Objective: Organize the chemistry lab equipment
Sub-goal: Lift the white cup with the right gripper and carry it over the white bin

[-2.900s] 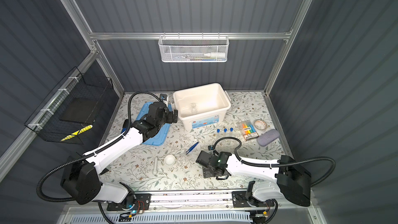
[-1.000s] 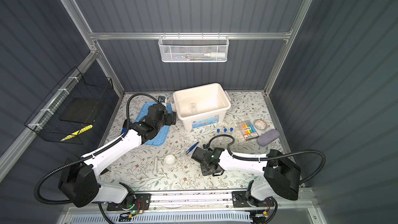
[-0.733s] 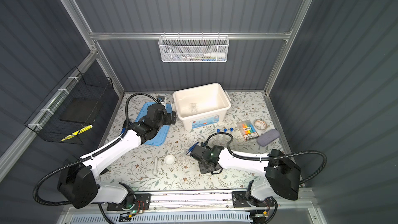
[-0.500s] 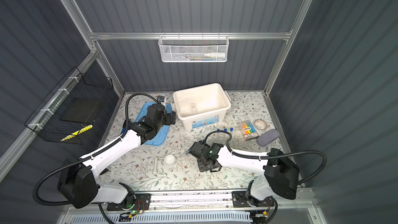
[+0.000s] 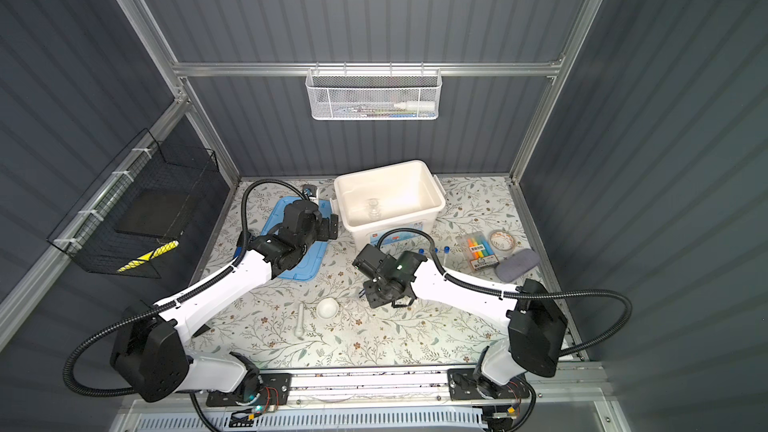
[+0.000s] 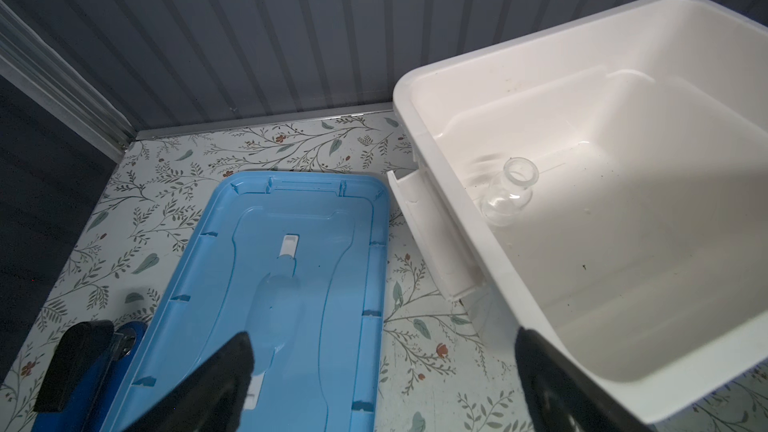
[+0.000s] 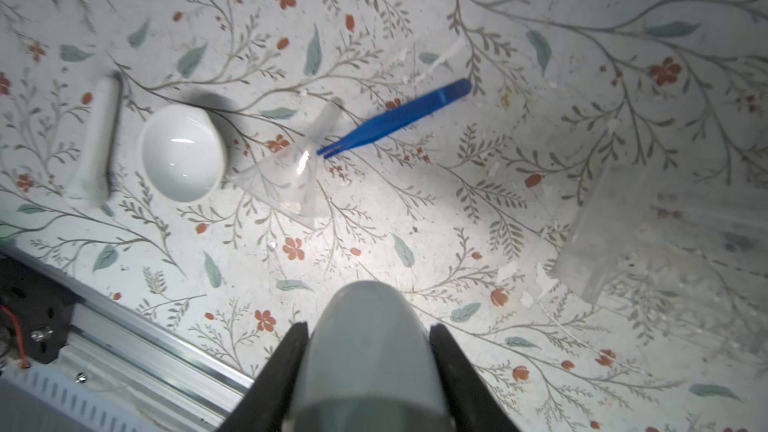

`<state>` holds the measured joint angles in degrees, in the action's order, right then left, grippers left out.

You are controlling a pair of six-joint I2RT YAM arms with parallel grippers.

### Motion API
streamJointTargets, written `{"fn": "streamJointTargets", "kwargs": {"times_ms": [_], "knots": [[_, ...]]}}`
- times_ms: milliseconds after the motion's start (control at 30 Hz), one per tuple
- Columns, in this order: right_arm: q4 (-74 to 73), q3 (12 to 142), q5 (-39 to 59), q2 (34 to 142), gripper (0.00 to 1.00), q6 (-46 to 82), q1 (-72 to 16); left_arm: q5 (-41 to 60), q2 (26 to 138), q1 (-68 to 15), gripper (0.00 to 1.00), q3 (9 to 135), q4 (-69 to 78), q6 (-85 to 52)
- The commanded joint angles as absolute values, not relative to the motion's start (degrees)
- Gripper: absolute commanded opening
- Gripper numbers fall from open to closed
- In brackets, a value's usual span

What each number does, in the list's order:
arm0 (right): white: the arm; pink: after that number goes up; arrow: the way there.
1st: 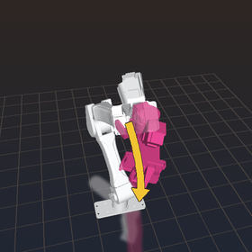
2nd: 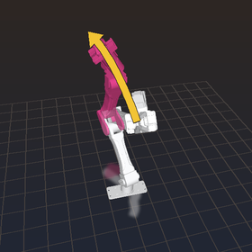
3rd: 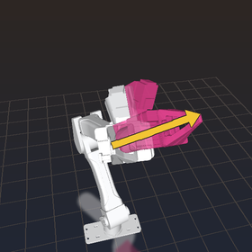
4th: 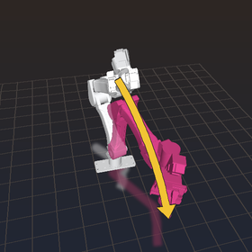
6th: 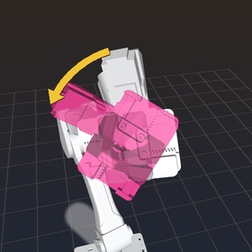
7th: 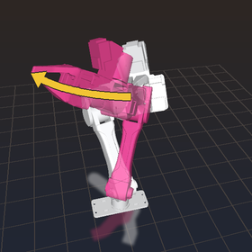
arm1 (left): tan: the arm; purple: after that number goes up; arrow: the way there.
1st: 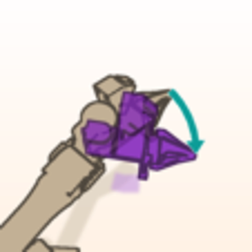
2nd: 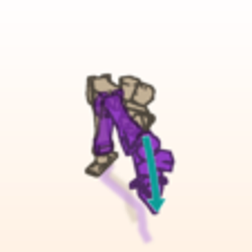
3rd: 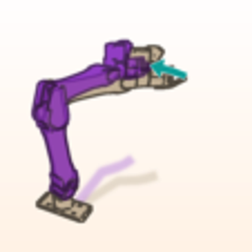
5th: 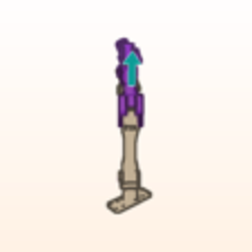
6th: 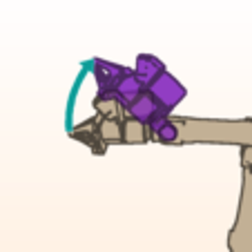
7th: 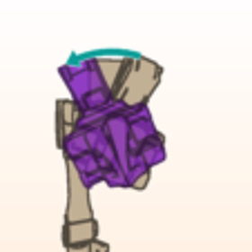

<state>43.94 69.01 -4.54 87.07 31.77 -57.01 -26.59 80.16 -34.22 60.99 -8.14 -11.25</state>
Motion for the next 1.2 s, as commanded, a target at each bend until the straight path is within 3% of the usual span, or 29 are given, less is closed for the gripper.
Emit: {"fn": "streamJointTargets", "kwargs": {"times_ms": [0,767,1167], "knots": [[46.92,74.02,-3.86,87.54,0.39,27.57,-56.01,-28.05,78.31,-34.63,1.00,60.90,-9.14,-12.22],[45.66,95.90,-2.77,94.70,0.39,10.09,-34.80,-26.40,80.37,-34.63,1.00,62.27,-9.49,-12.04],[48.88,110.00,3.39,109.49,0.38,2.42,-22.15,-25.58,82.34,-34.63,1.00,62.84,-9.80,-11.46]]}}
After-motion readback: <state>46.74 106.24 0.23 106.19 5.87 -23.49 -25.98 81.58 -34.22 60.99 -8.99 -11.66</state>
